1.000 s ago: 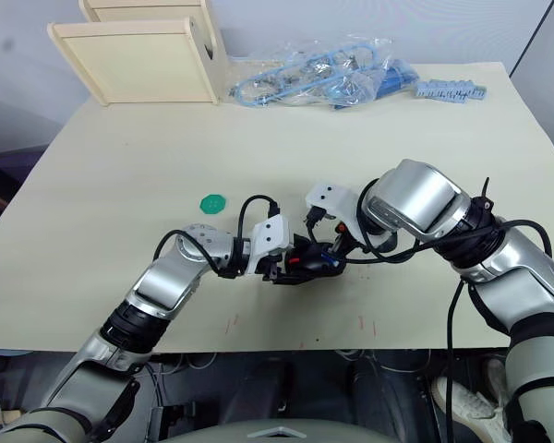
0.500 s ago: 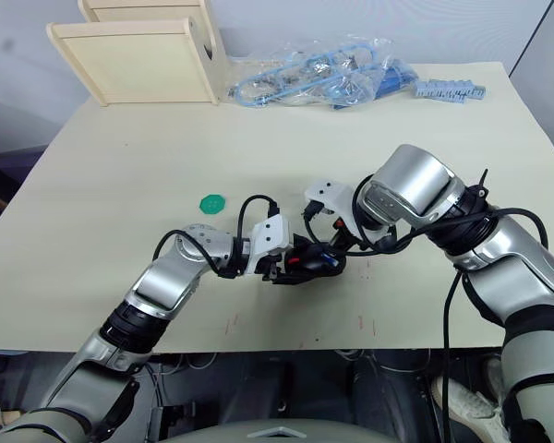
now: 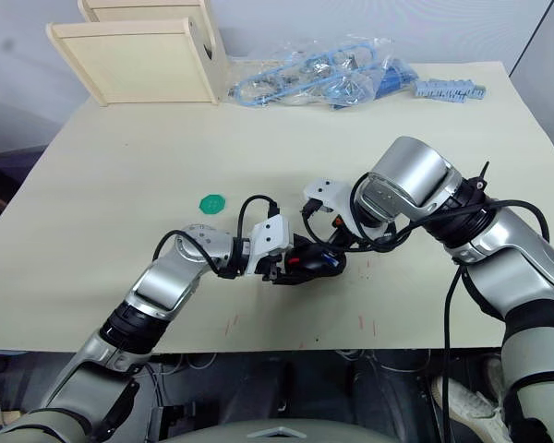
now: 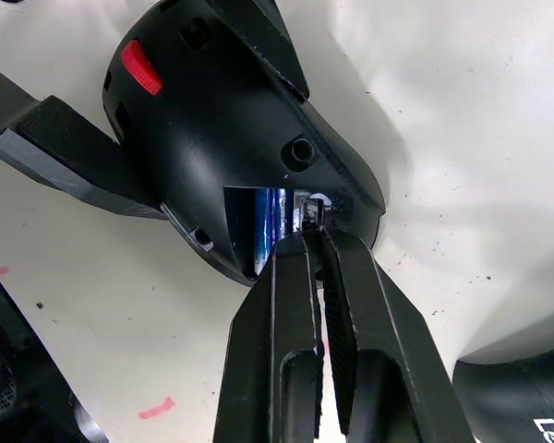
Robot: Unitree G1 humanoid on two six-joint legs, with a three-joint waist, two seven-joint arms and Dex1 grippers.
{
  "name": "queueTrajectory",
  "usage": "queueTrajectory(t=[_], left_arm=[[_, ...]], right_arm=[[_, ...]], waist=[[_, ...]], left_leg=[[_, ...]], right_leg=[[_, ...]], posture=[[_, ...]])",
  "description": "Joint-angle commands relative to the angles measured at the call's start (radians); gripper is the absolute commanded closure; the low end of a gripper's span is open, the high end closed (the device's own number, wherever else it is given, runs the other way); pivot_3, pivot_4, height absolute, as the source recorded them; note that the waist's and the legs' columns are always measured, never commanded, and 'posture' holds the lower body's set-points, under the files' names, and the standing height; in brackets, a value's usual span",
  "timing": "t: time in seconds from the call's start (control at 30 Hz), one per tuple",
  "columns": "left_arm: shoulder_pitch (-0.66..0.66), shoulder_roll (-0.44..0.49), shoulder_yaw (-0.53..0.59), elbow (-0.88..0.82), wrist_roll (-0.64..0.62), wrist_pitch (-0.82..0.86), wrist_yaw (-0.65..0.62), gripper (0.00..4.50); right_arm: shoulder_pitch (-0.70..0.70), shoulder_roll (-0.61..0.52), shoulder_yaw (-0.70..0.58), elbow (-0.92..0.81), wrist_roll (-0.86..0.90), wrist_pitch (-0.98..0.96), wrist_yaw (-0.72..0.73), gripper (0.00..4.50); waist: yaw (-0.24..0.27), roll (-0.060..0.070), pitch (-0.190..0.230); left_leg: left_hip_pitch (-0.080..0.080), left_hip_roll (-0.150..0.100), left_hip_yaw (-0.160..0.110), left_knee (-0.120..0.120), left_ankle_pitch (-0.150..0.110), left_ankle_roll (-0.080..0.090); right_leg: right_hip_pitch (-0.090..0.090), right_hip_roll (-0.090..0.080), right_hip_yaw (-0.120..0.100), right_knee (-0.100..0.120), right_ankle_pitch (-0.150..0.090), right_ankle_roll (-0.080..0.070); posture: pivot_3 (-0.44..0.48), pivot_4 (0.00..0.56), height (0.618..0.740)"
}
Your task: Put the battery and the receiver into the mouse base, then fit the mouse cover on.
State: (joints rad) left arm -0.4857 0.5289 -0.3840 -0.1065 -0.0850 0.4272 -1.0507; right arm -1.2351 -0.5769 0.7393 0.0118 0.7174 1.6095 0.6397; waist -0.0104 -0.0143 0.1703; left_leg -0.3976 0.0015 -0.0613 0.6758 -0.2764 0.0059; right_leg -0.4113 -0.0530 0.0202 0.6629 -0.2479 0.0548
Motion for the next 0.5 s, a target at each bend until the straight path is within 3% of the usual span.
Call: queueTrajectory(t=[0.03, 0.5], left_arm=[[0.011, -0.014, -0.022, 0.011, 0.025, 0.003, 0.027, 1.63], [0.017, -0.015, -0.02, 0.009, 0.026, 0.001, 0.029, 1.63]], right_arm=[[-0.041, 0.01, 0.003, -0.01, 0.05, 0.005, 0.031, 4.5], [-0.138, 0.009, 0.092, 0.048, 0.089, 0.005, 0.076, 4.5]], waist=[[0.0, 0.0, 0.0], [0.0, 0.0, 0.0]], left_leg=[[0.0, 0.0, 0.0, 0.0, 0.0, 0.0], [0.0, 0.0, -0.001, 0.0, 0.0, 0.0]], right_leg=[[0.0, 0.0, 0.0, 0.0, 0.0, 0.0], [0.0, 0.0, 0.0, 0.0, 0.0, 0.0]], posture=[[0.0, 0.15, 0.74], [0.0, 0.15, 0.74]])
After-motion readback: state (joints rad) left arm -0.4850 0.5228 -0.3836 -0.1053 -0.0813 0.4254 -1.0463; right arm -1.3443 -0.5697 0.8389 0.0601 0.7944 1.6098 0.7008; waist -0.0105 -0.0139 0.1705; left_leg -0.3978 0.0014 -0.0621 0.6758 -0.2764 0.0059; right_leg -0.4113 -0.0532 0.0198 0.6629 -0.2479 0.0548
